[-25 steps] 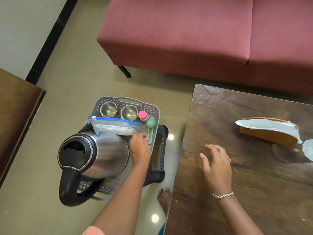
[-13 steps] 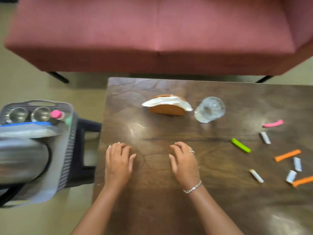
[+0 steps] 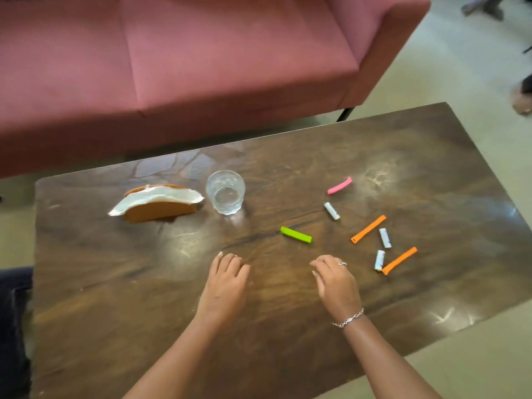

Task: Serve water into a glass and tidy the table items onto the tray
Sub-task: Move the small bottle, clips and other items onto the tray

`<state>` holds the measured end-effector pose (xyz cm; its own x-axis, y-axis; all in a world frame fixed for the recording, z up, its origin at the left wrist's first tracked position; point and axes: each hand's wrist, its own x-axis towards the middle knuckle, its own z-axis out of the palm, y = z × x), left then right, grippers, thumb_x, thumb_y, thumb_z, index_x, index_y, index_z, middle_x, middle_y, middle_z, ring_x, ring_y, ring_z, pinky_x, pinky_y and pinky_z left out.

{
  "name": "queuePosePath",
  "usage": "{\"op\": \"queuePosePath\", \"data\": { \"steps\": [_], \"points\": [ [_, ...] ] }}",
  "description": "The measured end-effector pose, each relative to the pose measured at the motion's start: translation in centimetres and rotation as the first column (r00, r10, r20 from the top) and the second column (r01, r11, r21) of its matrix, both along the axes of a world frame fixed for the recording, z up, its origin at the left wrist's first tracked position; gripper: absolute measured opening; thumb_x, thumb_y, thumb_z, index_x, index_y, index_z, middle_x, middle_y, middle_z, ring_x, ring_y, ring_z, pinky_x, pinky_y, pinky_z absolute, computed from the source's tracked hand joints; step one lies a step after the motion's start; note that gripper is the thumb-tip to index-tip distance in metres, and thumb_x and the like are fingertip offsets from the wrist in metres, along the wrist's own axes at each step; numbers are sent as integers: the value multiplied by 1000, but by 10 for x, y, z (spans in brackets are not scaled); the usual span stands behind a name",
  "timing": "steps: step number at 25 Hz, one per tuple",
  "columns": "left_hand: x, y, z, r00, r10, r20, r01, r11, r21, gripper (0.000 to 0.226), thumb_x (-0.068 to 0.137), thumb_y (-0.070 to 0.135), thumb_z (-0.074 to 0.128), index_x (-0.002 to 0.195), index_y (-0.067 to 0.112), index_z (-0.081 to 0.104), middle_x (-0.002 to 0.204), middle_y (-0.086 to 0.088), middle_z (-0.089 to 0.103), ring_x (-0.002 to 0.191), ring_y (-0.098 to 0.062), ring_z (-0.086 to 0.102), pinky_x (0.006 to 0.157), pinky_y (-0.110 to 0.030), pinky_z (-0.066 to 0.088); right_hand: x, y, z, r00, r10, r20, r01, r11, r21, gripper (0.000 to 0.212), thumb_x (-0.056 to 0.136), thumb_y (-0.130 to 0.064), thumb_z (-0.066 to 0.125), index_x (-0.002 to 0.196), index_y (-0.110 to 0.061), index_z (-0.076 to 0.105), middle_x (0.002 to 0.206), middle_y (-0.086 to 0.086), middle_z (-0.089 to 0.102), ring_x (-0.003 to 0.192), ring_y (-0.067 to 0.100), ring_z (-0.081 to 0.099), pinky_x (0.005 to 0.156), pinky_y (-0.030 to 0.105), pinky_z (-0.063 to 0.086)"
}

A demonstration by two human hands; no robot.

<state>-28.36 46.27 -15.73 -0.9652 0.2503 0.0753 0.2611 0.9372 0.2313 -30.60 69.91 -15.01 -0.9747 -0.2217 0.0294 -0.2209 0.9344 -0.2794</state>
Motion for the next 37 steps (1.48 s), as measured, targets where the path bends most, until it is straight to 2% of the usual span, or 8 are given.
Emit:
{"op": "queuePosePath", "data": {
  "steps": [3, 7, 13, 17, 26, 29, 33, 37],
  "points": [
    [-36, 32, -11, 983, -179, -29, 178, 983, -37, 9, 65, 9, 60, 73, 11, 61, 74, -5, 61, 84, -22, 44, 100, -37, 31, -20, 56, -7, 998, -2, -68, 9, 995, 101, 24, 68, -6, 42, 70, -12, 65, 70, 3, 63, 61, 25, 61, 57, 25, 42],
    [-76, 70, -10, 938, -346, 25, 346, 931, -112, 23, 69, 8, 39, 68, 13, 61, 68, -2, 59, 72, -23, 62, 93, -36, 51, -38, 121, -15, 996, -13, -89, 31, 978, 204, 31, 65, -2, 34, 61, -9, 64, 64, 5, 62, 54, 29, 59, 43, 26, 47],
    [-115, 101, -25, 866, -474, 157, 497, 848, -183, 27, 72, 7, 37, 64, 15, 61, 65, 0, 58, 60, -20, 58, 73, -26, 54, -67, 161, -28, 992, 61, -114, -28, 961, 276, 22, 57, 13, 52, 60, -6, 63, 62, 8, 60, 54, 30, 58, 43, 26, 45],
    [-120, 108, -35, 843, -500, 199, 533, 827, -181, 13, 55, 10, 72, 60, 17, 63, 63, 2, 59, 54, -16, 56, 51, -20, 49, -137, 138, -30, 962, 183, -203, -134, 963, 232, 27, 53, 12, 45, 62, -5, 63, 64, 7, 61, 55, 28, 57, 46, 24, 44],
    [-108, 82, -11, 977, -172, 125, 182, 980, -77, 40, 32, 3, 84, 57, 16, 56, 57, 3, 55, 48, -15, 53, 39, -20, 33, -218, 97, -45, 867, 464, -181, -388, 857, 339, 14, 65, 7, 51, 64, -4, 60, 65, 11, 59, 55, 29, 57, 46, 28, 46],
    [-96, 67, -15, 994, -52, 98, 54, 998, -13, 39, 39, 1, 84, 63, 15, 57, 63, 2, 56, 54, -16, 55, 45, -23, 39, -226, 89, -49, 844, 526, -106, -464, 815, 347, 14, 63, 6, 71, 64, -2, 60, 64, 15, 59, 57, 31, 59, 48, 30, 49],
    [-75, 36, -8, 984, 116, 136, -138, 977, 162, 24, 63, 3, 78, 75, 10, 58, 74, -4, 58, 64, -24, 57, 49, -31, 48, -223, 79, -50, 872, 479, -104, -425, 844, 328, 20, 58, 4, 77, 57, 0, 58, 58, 17, 57, 51, 32, 59, 45, 29, 47],
    [-51, -7, 14, 934, 299, 193, -346, 893, 289, 10, 77, 9, 68, 83, 7, 61, 81, -7, 59, 71, -25, 56, 58, -33, 46, -203, 61, -29, 926, 221, -306, -180, 971, 157, 19, 81, -7, 45, 74, 0, 61, 71, 19, 62, 62, 37, 59, 54, 38, 46]
  ]
}}
